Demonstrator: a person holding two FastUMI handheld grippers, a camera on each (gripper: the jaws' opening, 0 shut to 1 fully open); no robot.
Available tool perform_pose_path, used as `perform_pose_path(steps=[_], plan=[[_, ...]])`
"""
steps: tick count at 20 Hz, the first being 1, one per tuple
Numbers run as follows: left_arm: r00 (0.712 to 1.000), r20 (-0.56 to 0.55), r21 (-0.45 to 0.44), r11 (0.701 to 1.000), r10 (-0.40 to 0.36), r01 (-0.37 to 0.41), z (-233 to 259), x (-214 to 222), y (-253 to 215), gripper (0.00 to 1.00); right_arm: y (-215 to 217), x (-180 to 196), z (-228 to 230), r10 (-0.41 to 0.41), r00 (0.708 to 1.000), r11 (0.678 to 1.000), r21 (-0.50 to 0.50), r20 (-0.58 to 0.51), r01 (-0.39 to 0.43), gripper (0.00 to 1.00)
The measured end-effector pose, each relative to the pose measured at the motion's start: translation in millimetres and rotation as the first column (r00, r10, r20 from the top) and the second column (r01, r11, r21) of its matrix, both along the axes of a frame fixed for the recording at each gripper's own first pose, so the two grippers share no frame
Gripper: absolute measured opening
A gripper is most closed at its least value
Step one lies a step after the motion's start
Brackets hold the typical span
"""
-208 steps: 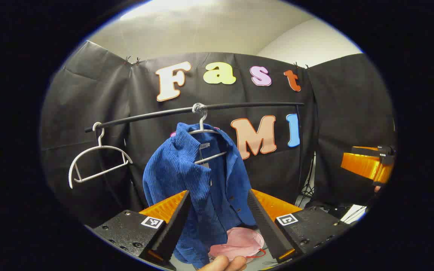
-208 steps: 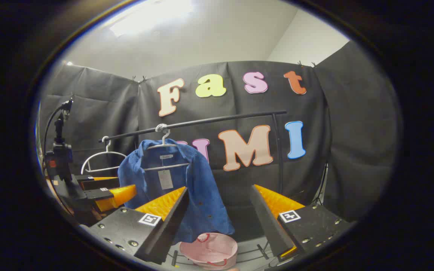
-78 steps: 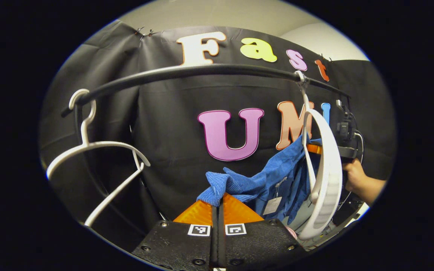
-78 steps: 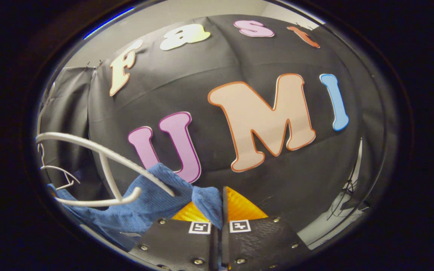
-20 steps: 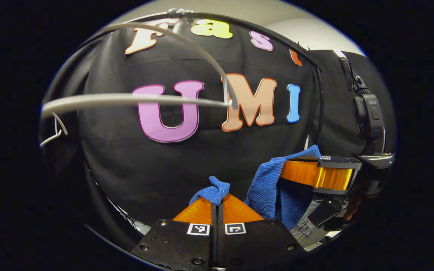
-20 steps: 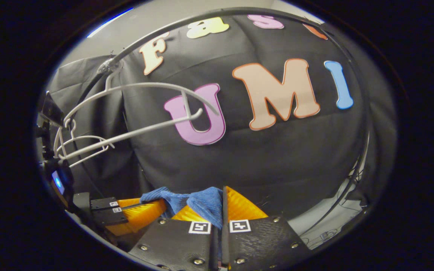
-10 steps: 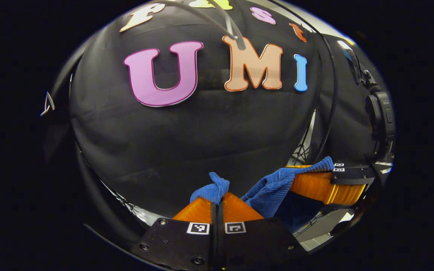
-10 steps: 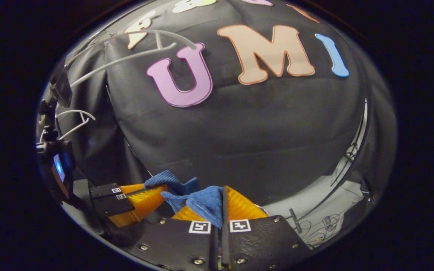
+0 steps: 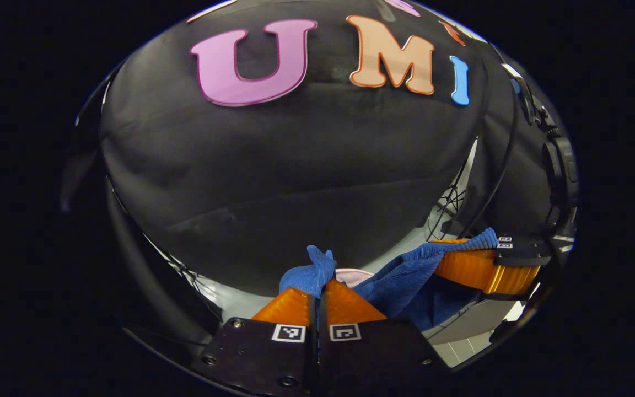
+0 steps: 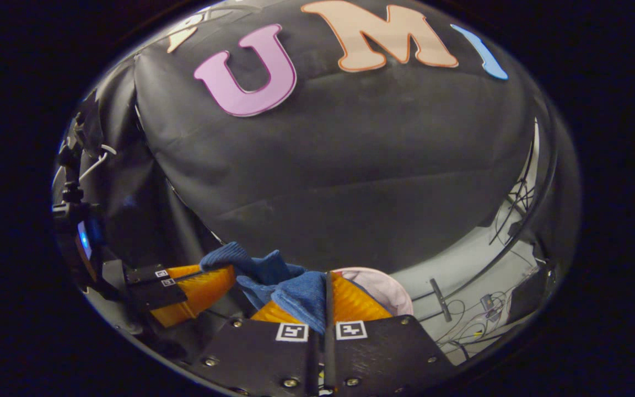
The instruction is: Grasp the clothes on the hanger with both hands and then place them into the laundry hamper below.
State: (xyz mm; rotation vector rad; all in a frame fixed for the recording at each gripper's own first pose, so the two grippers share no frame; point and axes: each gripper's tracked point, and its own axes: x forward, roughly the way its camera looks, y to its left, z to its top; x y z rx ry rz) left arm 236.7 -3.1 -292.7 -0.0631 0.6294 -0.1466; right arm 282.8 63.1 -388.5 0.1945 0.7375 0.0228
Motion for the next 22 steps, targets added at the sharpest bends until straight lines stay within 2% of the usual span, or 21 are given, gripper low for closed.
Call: perform_pose_path(steps=[4,5,6,9,10,11,12,13,15,16,17,18,19,21,22], plan=[[0.998,-0.061,-0.016,0.999,0.033,-0.034,-26,-1,0,0.04,8,-13,-37,-0.013,0.996,0.999,0.031,-0.089,0.016,0.04],[0.998,-0.059,-0.019,0.999,0.038,-0.039,-27,-1,-1,0.03,8,-14,-44,-0.020,0.995,0.999,0.034,-0.102,0.024,0.00],[0.997,-0.065,-0.019,0.999,0.044,-0.045,-27,-3,0,0.04,8,-15,-46,-0.021,0.994,0.999,0.039,-0.108,0.025,0.04],[0.994,-0.089,-0.027,0.997,0.069,-0.072,-29,-6,4,0.04,9,-11,-35,-0.022,0.997,0.999,0.034,-0.077,0.024,0.04],[0.993,-0.090,-0.033,0.996,0.078,-0.081,-29,-7,3,0.04,6,-12,-31,-0.017,0.997,1.000,0.020,-0.072,0.019,0.00],[0.992,-0.090,-0.039,0.995,0.085,-0.089,-25,-9,2,0.07,4,-17,-23,-0.014,0.998,1.000,0.011,-0.064,0.014,0.09],[0.992,-0.089,-0.044,0.995,0.090,-0.094,-21,-14,0,0.12,2,-21,-13,-0.013,0.999,1.000,-0.001,-0.053,0.013,0.09],[0.991,-0.103,-0.043,0.995,0.088,-0.093,-18,-23,0,0.31,0,-27,-7,-0.011,0.999,1.000,-0.008,-0.042,0.011,0.10],[0.989,-0.107,-0.038,0.994,0.097,-0.102,-11,-34,-1,0.68,-7,-37,6,-0.021,1.000,0.999,-0.029,-0.017,0.020,0.29],[0.990,-0.100,-0.035,0.994,0.102,-0.106,-6,-38,-1,0.73,-11,-42,10,-0.028,1.000,0.999,-0.040,-0.004,0.028,0.23],[0.990,-0.084,-0.029,0.993,0.111,-0.114,3,-43,-1,0.81,-16,-50,19,-0.039,0.999,0.998,-0.046,0.016,0.040,0.26],[0.989,-0.068,-0.014,0.991,0.130,-0.131,8,-48,2,0.91,-16,-54,29,-0.042,0.998,0.998,-0.036,0.040,0.043,0.53],[0.988,-0.056,-0.010,0.990,0.143,-0.144,14,-52,3,1.00,-21,-62,40,-0.049,0.997,0.998,-0.043,0.057,0.051,0.68],[0.986,-0.054,-0.023,0.987,0.161,-0.162,24,-64,-1,0.97,-24,-73,47,-0.029,0.996,0.996,-0.079,0.085,0.035,1.00],[0.985,-0.045,-0.026,0.985,0.169,-0.171,31,-69,-1,0.97,-26,-78,54,-0.017,0.995,0.994,-0.103,0.099,0.028,0.99]])
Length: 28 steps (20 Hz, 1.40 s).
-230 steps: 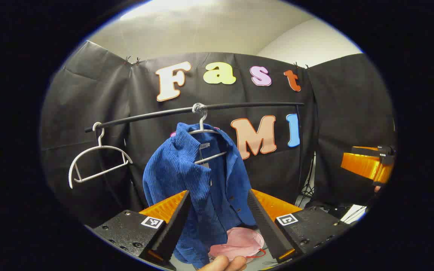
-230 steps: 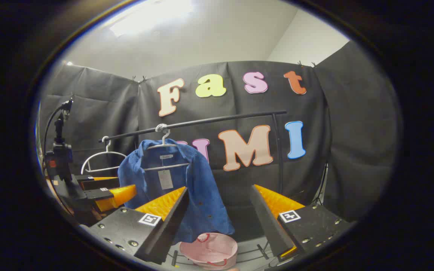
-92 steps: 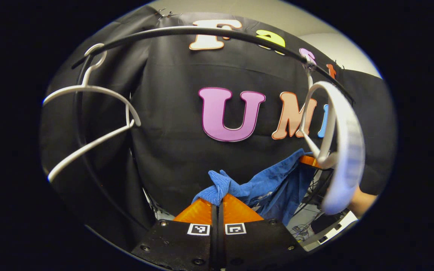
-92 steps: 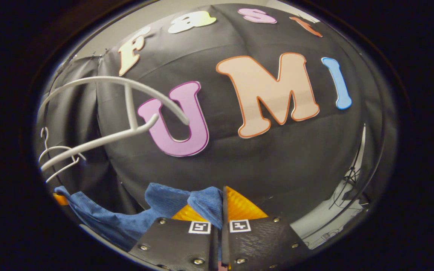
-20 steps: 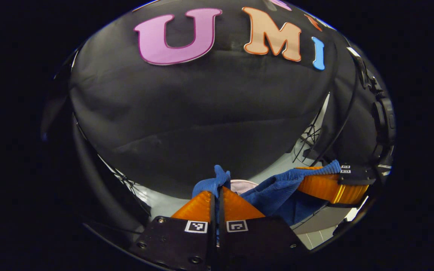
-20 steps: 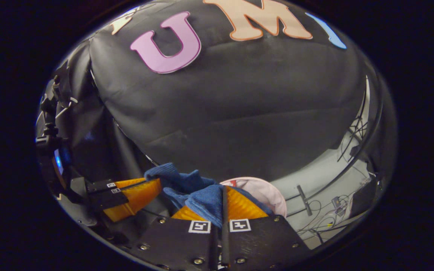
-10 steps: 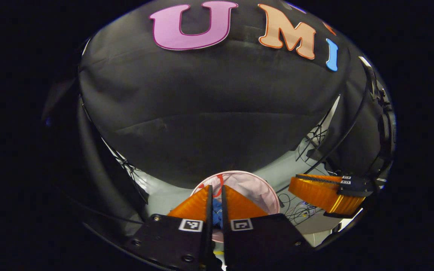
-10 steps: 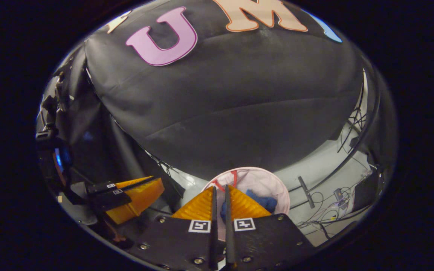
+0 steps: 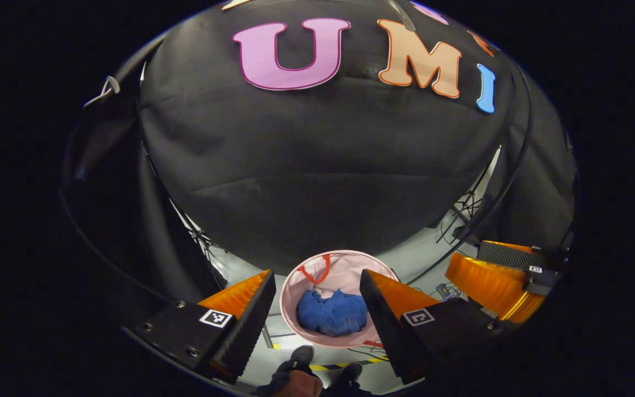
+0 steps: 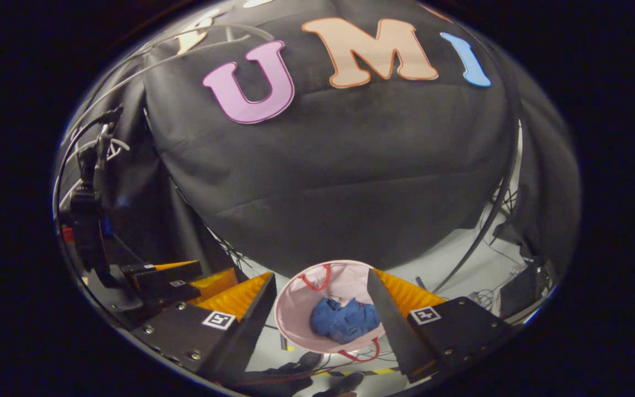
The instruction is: Grasp the clothes on the hanger with both hands and then place them into the laundry hamper below.
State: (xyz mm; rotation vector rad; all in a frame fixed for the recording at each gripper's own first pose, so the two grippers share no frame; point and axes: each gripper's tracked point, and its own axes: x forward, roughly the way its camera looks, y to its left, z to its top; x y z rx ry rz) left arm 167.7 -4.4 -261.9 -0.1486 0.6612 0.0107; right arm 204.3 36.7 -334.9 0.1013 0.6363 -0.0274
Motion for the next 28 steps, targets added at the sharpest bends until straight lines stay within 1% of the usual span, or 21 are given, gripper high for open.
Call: perform_pose_path(steps=[2,5,7,10,13,16,18,20,21,23,26,28], plan=[[1.000,0.024,0.012,1.000,0.007,-0.007,12,-8,1,0.96,-1,-10,13,0.012,1.000,1.000,-0.020,0.019,-0.011,0.99],[0.999,0.046,0.016,1.000,-0.003,0.002,30,-19,4,0.97,1,-19,37,0.003,0.998,1.000,-0.027,0.068,-0.001,0.99],[0.997,0.073,0.032,0.999,-0.033,0.031,42,-25,5,0.97,1,-26,49,-0.007,0.996,0.999,-0.045,0.094,0.011,1.00],[0.989,0.126,0.075,0.995,-0.077,0.068,64,-27,16,0.97,-2,-40,64,-0.040,0.992,0.995,-0.088,0.117,0.051,0.99],[0.978,0.176,0.079,0.992,-0.112,0.099,84,-41,19,0.97,5,-50,79,-0.070,0.985,0.992,-0.096,0.156,0.085,0.99],[0.970,0.207,0.101,0.989,-0.128,0.109,99,-52,29,0.97,10,-62,97,-0.087,0.980,0.986,-0.123,0.180,0.110,0.99],[0.966,0.226,0.081,0.991,-0.126,0.110,107,-63,34,0.97,17,-66,111,-0.095,0.973,0.984,-0.129,0.210,0.124,0.99],[0.961,0.251,0.064,0.992,-0.117,0.104,119,-72,38,0.97,23,-73,126,-0.091,0.969,0.982,-0.143,0.229,0.126,0.99],[0.958,0.264,0.063,0.993,-0.112,0.099,124,-78,44,0.98,29,-77,134,-0.085,0.966,0.981,-0.147,0.243,0.124,0.99],[0.948,0.296,0.066,0.993,-0.114,0.098,138,-85,47,0.97,37,-84,151,-0.076,0.960,0.980,-0.156,0.268,0.121,0.99],[0.934,0.336,0.078,0.992,-0.121,0.101,159,-97,55,0.96,54,-92,182,-0.063,0.942,0.983,-0.143,0.330,0.115,0.99],[0.917,0.377,0.082,0.991,-0.127,0.103,177,-105,59,0.97,68,-99,201,-0.043,0.928,0.988,-0.121,0.370,0.094,0.99]])
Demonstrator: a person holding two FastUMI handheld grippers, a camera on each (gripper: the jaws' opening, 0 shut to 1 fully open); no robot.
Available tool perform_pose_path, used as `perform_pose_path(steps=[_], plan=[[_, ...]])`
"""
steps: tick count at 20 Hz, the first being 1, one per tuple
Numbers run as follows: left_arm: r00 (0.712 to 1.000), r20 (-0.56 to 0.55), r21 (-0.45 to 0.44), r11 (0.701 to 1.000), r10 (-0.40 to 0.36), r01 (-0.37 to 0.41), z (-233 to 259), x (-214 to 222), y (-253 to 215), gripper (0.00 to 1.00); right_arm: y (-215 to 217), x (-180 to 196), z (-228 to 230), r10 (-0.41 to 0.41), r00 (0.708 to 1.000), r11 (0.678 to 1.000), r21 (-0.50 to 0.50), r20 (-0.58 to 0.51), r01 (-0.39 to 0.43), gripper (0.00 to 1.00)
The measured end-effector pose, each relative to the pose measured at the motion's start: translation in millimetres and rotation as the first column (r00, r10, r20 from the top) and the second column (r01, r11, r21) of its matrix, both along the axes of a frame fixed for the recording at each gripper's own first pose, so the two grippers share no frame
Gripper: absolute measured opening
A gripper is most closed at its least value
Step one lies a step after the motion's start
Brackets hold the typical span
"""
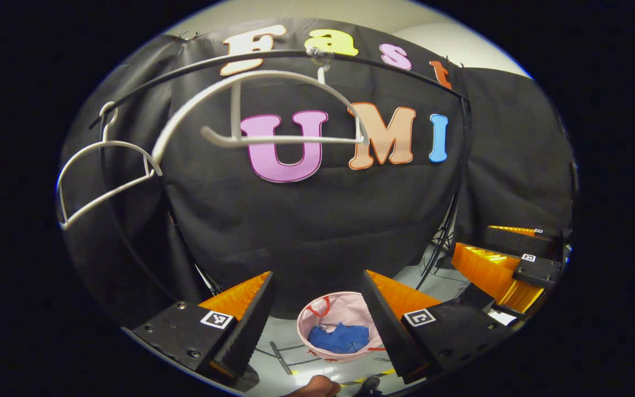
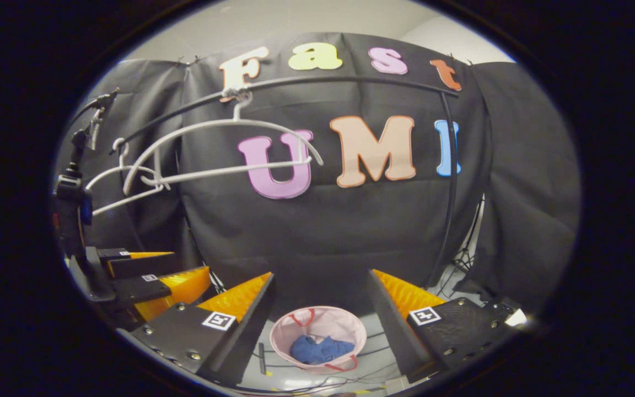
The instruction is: Grasp the clothes on the hanger with both hands and then place them into the laundry hamper below.
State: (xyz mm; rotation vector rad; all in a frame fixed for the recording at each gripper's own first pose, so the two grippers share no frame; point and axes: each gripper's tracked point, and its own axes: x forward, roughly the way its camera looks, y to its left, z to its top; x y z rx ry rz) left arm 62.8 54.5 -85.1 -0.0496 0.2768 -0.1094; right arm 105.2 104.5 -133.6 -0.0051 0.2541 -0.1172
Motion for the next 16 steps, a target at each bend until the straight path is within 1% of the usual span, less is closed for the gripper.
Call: perform_pose_path(steps=[2,4,5,7,8,10,12,15,16], plan=[[0.998,0.066,-0.010,1.000,0.005,-0.004,25,-7,5,0.97,10,-5,18,0.023,0.998,1.000,0.001,0.051,-0.023,0.99],[0.990,0.137,-0.039,0.999,0.017,-0.012,50,-19,15,0.96,11,-8,35,0.031,0.995,0.999,0.008,0.098,-0.032,1.00],[0.986,0.165,-0.048,0.999,0.018,-0.011,62,-22,15,0.97,13,-11,42,0.031,0.992,0.999,0.020,0.120,-0.034,0.99],[0.976,0.218,-0.030,1.000,0.013,-0.007,82,-28,21,0.95,6,-22,52,0.016,0.991,0.999,0.048,0.136,-0.022,0.99],[0.969,0.246,-0.014,1.000,0.008,-0.004,92,-31,23,0.96,2,-27,58,0.000,0.989,0.999,0.053,0.147,-0.008,1.00],[0.955,0.295,0.014,1.000,-0.009,0.005,108,-35,21,0.97,-12,-37,69,-0.023,0.984,0.999,0.043,0.177,0.016,0.99],[0.952,0.304,0.032,0.999,-0.026,0.017,111,-41,17,0.96,-22,-46,73,-0.021,0.981,1.000,0.019,0.191,0.018,0.98],[0.955,0.292,0.042,0.999,-0.043,0.032,109,-52,8,0.97,-34,-62,75,-0.002,0.979,0.999,-0.033,0.203,0.009,0.99],[0.958,0.285,0.041,0.999,-0.042,0.032,105,-54,6,0.95,-38,-67,76,0.002,0.978,0.999,-0.046,0.208,0.008,0.92]])
